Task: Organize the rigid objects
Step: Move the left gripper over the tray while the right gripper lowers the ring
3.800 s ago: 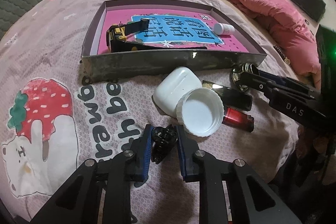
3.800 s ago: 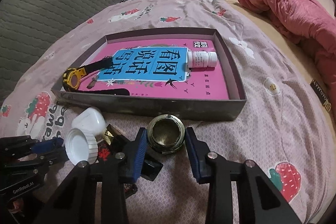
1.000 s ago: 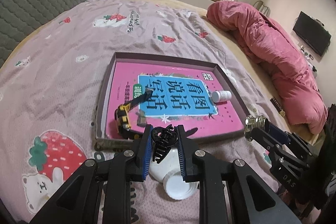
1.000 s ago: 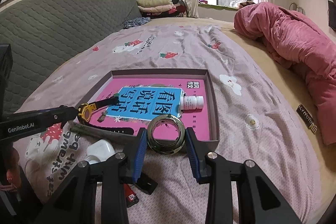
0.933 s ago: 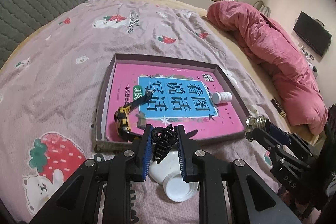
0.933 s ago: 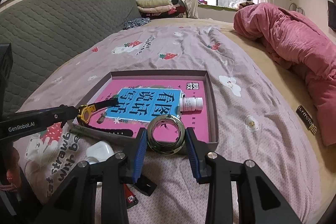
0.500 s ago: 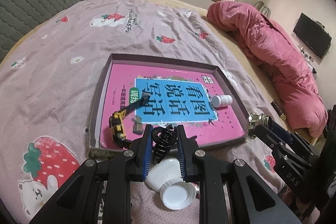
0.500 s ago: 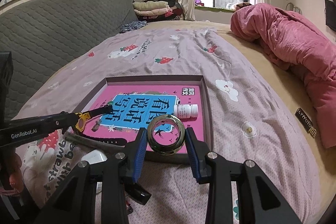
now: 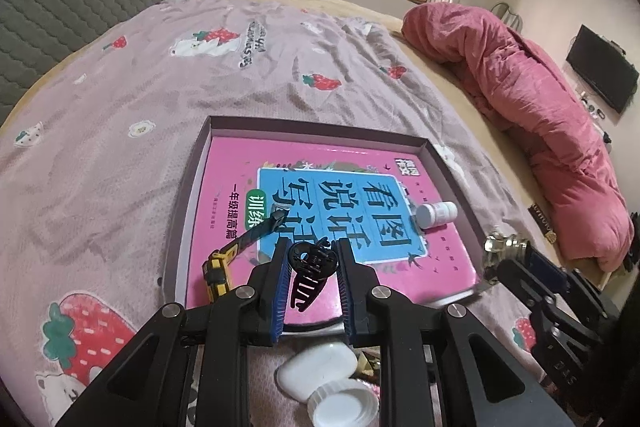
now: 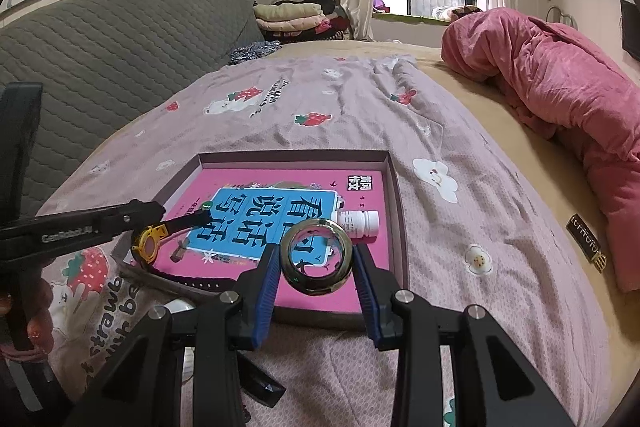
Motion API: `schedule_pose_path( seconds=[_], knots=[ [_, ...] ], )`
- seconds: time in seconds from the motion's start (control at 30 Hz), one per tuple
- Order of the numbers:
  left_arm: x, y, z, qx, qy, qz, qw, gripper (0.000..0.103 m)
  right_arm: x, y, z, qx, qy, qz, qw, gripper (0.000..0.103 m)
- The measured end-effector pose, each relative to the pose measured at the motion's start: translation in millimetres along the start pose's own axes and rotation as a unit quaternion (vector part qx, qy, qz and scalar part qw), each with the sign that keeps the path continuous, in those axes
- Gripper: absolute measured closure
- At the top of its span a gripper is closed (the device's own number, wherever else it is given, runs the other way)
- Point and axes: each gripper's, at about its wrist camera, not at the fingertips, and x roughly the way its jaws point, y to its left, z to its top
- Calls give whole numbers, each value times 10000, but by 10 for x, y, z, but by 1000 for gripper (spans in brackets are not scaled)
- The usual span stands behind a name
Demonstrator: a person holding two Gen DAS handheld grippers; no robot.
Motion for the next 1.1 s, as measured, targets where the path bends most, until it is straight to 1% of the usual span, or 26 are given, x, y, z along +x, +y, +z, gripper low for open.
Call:
schedule_pose_path(
  seconds=[0.33,0.63,1.1],
  knots=[
    [365,-34,-18,81,363,112,9992,81,80,12,-33,-38,99,45,9999,66],
    [540,-25,-113,128,661,242,9974,81,239,-15,-70,-30,333,-46,9994,66],
    [588,11,-156,61,766,265,9967,81,481,-58,-80,10,680,-149,9976,66]
  ],
)
